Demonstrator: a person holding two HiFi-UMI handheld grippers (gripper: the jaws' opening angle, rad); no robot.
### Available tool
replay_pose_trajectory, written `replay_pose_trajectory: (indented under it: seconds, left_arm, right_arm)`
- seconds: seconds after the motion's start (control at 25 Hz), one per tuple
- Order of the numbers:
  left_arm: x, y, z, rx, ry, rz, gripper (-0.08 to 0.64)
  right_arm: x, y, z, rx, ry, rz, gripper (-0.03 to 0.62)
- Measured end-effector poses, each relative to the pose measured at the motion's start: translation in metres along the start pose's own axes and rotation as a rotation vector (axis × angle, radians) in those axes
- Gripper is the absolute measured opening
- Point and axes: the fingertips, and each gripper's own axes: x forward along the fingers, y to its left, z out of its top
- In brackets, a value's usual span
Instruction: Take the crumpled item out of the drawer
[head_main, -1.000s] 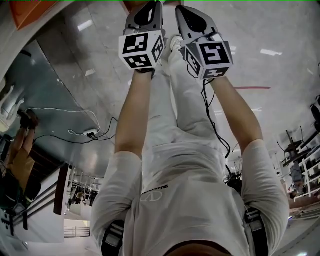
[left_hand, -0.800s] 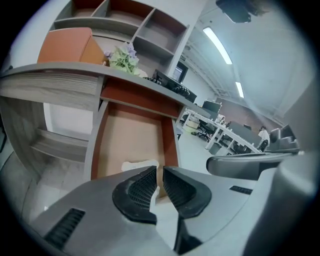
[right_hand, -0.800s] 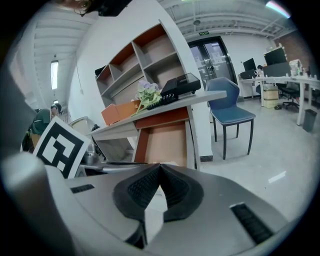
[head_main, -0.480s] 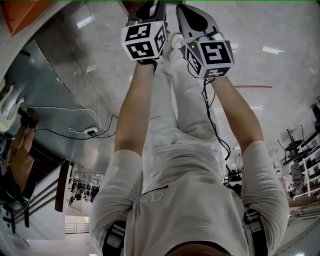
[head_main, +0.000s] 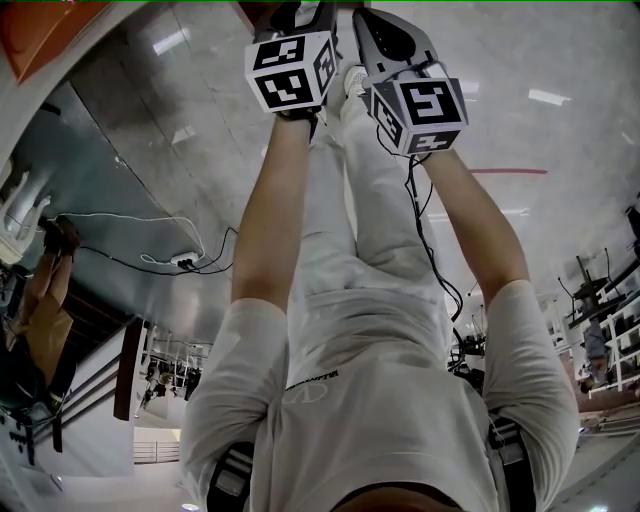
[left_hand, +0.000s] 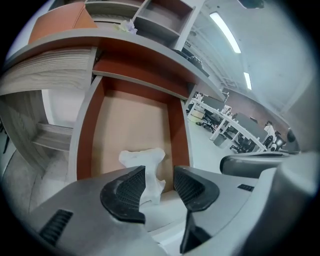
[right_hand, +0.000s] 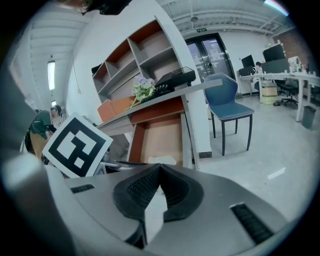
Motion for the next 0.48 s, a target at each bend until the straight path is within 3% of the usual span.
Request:
replay_pose_trajectory:
  seconds: [0.48]
  left_arm:
    - [0.009,0.014,-0.005,-0.001,0.075,0.083,0.192]
  right_arm:
    - [0.014,-0.007,-0.007,0.019,0.024,-0.012,0.002]
